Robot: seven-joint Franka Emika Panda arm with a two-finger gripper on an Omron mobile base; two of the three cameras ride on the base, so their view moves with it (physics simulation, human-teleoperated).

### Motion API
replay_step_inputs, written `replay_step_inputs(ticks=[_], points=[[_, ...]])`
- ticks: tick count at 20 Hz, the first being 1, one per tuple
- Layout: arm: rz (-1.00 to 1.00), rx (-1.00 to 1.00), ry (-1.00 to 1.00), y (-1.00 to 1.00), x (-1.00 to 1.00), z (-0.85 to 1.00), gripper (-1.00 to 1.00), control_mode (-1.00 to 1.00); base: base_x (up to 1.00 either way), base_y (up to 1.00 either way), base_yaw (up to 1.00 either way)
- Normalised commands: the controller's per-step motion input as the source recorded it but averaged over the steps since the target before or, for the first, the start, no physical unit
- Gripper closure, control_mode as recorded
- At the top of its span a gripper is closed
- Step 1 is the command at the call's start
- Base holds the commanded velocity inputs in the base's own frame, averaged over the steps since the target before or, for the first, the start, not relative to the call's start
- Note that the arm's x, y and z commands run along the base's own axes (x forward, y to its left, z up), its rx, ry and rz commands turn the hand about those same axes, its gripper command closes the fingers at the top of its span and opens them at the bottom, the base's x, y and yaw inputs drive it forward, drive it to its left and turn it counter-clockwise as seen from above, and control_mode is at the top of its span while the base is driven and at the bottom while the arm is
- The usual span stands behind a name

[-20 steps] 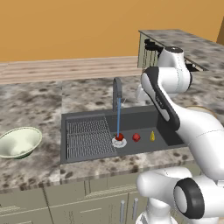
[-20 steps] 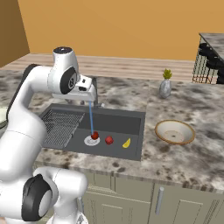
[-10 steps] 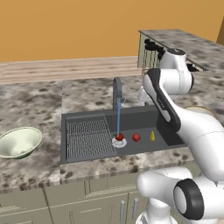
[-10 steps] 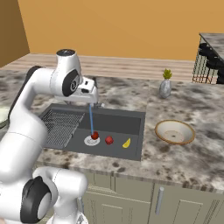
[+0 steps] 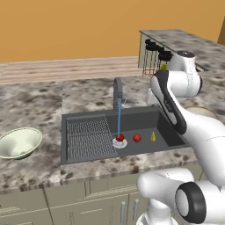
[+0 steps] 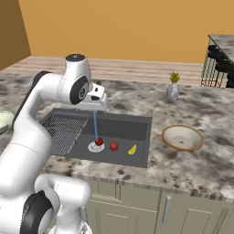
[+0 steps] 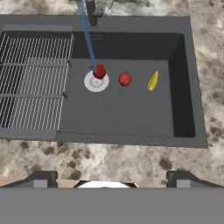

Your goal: Pick the bell peppers from the sink and place them in one bowl. Place the lemon wedge in the other bowl. Then turn off the sink faucet.

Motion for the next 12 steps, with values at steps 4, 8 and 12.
replay_step_inputs(ticks=[4, 8, 12], points=[[0.0, 0.0, 0.0, -0.05, -0.07, 0.0, -1.0, -1.0, 0.0, 0.0, 0.0], [0.0, 0.0, 0.0, 0.0, -0.01, -0.08, -1.0, -1.0, 0.0, 0.0, 0.0], [0.0, 0.0, 0.0, 0.0, 0.0, -0.29, -1.0, -1.0, 0.0, 0.0, 0.0]])
